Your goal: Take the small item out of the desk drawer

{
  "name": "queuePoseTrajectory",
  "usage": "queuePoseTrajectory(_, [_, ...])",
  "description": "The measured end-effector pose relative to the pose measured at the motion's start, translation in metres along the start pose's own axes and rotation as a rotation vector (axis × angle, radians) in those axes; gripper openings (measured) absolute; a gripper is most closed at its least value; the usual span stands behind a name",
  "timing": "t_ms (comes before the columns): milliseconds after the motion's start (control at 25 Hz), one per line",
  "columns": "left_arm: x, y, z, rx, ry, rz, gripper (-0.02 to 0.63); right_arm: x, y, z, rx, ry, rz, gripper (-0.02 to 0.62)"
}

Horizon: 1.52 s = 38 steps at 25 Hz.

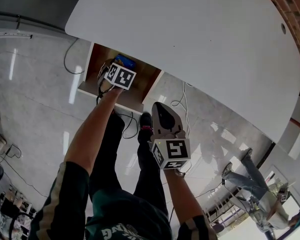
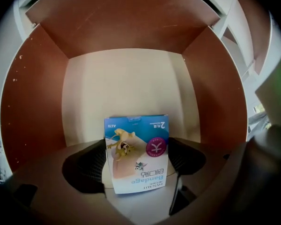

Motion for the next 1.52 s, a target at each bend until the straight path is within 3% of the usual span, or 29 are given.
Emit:
queuePoseTrajectory(520, [0.065, -0.035, 0.016, 0.002, -0.014, -0.022, 0.414, 0.034, -0.01, 0.074, -0.012, -0.027, -0.01, 0.025])
queuePoseTrajectory(760, [0.032, -0.002, 0.001, 0.027, -0.045, -0.001, 0.413, 0.017, 0.0, 0.03, -0.001, -0.019, -0.001, 0.025])
queuePoseTrajectory(1520, [0.039, 0.096, 0.011, 0.06, 0.001, 0.117, 0.412, 0.051, 0.028, -0.01, 0.083, 0.045, 0.022, 0.025])
Point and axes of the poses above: the fingertips, and each gripper's own axes: y backward along the fingers, z to its right, x out of its top, the point moved 4 cm from there along y, backward along the fingers, and after that the axes turned 12 degrees about -y, right-handed, at the moved point
